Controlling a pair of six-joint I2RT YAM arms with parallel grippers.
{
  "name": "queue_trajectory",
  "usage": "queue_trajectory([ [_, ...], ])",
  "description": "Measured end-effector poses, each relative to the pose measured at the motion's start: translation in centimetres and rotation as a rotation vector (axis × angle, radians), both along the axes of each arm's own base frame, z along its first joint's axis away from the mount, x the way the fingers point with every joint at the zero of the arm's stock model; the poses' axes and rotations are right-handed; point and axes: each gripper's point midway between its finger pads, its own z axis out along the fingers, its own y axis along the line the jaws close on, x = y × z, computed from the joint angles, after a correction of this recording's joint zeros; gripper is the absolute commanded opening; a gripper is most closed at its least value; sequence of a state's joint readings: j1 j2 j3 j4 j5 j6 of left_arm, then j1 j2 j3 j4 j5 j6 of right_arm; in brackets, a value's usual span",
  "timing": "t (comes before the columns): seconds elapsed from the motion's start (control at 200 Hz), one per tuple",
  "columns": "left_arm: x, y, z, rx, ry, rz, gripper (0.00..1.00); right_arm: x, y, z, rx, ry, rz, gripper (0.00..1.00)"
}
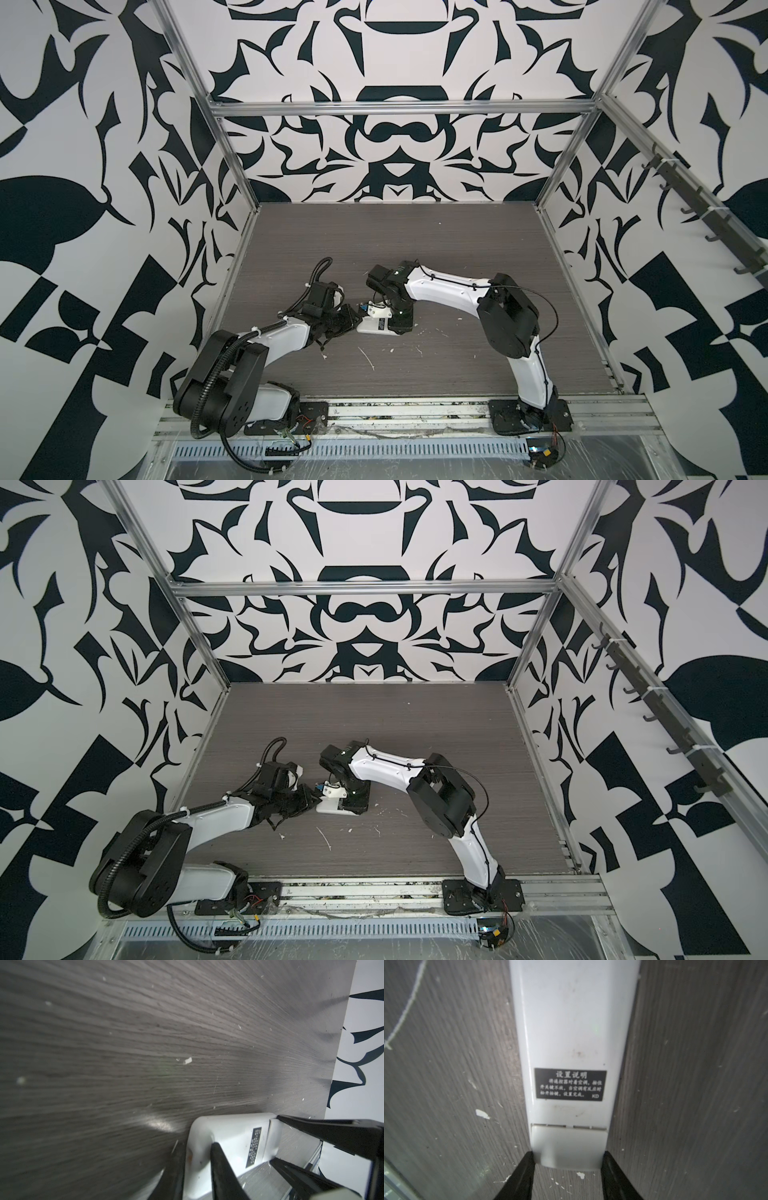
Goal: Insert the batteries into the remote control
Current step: 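Push the cover fully shut over the batteries with the right gripper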
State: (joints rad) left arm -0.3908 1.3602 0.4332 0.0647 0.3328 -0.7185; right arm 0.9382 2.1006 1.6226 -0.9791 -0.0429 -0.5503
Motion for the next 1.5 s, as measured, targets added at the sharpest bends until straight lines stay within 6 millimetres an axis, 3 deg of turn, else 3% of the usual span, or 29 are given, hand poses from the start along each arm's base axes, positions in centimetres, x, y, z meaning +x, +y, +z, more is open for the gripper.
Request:
queue_trajectory([
  [1.14, 0.07, 0.01, 0.01, -0.003, -0.001, 0.007, 0.25, -0.14, 0.33, 0.0, 0.0, 0.024, 0.036, 0.32],
  [1.38, 0.07, 0.01, 0.01, -0.003, -0.001, 0.007, 0.25, -0.12, 0.36, 0.0, 0.0, 0.024, 0.027, 0.5],
  [1.5, 0.07, 0.01, 0.01, -0.003, -0.001, 0.007, 0.25, -0.11, 0.38, 0.0, 0.001, 0.024, 0.021, 0.53],
])
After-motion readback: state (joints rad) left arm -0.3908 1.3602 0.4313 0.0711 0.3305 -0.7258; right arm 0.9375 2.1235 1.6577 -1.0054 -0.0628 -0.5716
